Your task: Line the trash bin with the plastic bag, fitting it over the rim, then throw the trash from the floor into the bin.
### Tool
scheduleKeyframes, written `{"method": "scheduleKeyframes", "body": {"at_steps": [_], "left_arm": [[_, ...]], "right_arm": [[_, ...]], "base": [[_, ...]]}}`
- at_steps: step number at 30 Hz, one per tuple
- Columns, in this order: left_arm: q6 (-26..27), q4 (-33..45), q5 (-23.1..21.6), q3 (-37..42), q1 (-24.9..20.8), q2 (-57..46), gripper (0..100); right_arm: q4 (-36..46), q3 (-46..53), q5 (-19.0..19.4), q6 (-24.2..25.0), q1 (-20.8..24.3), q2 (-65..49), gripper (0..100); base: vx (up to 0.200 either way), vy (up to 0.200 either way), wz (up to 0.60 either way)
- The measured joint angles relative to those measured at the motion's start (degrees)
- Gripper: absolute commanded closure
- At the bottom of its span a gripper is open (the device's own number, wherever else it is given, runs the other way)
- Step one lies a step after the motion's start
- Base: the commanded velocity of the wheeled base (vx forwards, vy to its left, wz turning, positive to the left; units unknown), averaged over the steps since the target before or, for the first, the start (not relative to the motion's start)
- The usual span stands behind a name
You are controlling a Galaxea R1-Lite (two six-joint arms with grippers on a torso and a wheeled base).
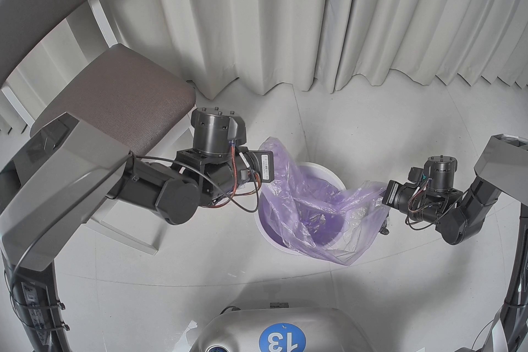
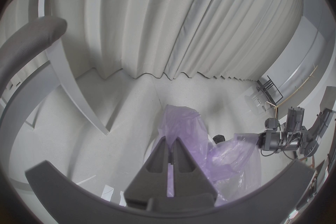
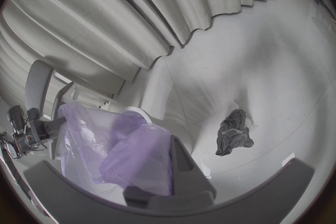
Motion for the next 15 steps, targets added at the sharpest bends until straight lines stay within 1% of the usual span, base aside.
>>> {"method": "scheduleKeyframes", "body": {"at_steps": [4,8,12,15], "left_arm": [[-1.6,3.6,0.1,-6.4,-0.7,1.4,100],[-3.6,5.6,0.3,-12.1,-1.2,2.4,100],[-5.3,6.0,1.1,-15.3,-1.1,3.1,100],[-6.0,6.3,1.2,-15.8,-1.0,3.3,100]], "right_arm": [[-0.1,0.0,0.1,0.0,-0.7,0.4,100],[-0.2,0.0,0.5,-0.1,-1.5,0.5,100],[-1.4,0.3,1.4,0.0,-1.8,0.6,100],[-2.0,0.6,1.5,0.0,-1.9,0.6,100]], "base": [[0.000,0.000,0.00],[0.000,0.000,0.00],[0.000,0.000,0.00],[0.000,0.000,0.00]]}}
